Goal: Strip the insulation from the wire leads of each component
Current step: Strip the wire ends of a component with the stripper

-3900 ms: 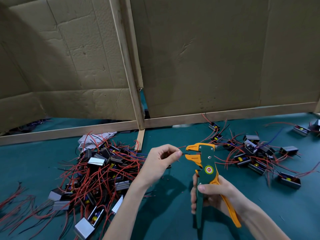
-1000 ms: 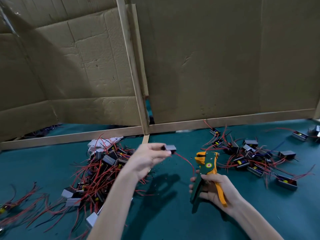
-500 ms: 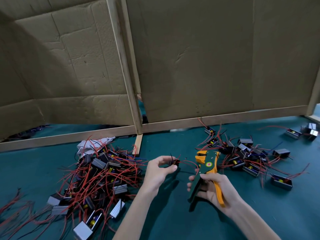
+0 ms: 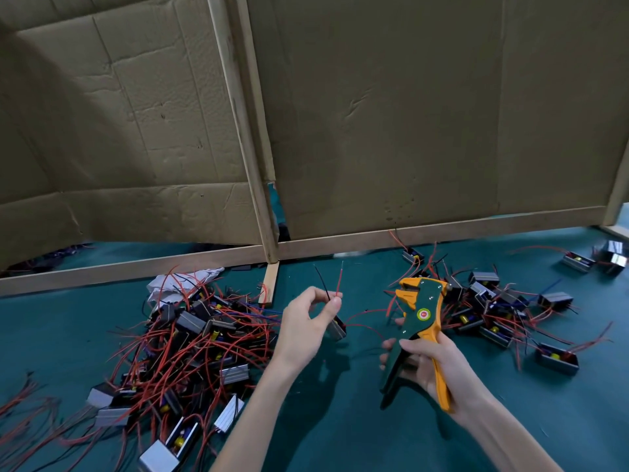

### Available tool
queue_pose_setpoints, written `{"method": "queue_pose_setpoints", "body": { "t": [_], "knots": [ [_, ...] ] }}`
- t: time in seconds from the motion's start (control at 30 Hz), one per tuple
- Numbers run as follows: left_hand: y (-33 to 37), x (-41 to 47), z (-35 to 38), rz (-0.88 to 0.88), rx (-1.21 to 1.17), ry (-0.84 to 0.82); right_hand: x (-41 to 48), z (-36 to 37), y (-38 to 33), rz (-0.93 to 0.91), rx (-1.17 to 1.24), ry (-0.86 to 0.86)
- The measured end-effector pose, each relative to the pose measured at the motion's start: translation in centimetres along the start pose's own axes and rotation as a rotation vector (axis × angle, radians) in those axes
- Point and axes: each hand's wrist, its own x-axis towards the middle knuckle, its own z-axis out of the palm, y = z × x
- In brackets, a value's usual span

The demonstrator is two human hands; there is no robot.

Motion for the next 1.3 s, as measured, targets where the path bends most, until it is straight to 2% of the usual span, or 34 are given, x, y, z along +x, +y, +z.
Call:
{"method": "queue_pose_setpoints", "body": {
  "t": [0.17, 0.5, 1.3],
  "knots": [
    [1.0, 0.1, -1.5, 0.095, -0.106, -0.076, -0.6, 0.4, -0.5, 0.035, -0.054, -0.113],
    [2.3, -0.4, -2.4, 0.088, -0.066, -0.175, -2.1, 1.7, -0.5, 0.129, -0.114, -0.414],
    [1.9, -0.3, -2.3, 0.005, -0.049, -0.282, -2.1, 1.8, -0.2, 0.111, -0.176, -0.429]
  ]
}}
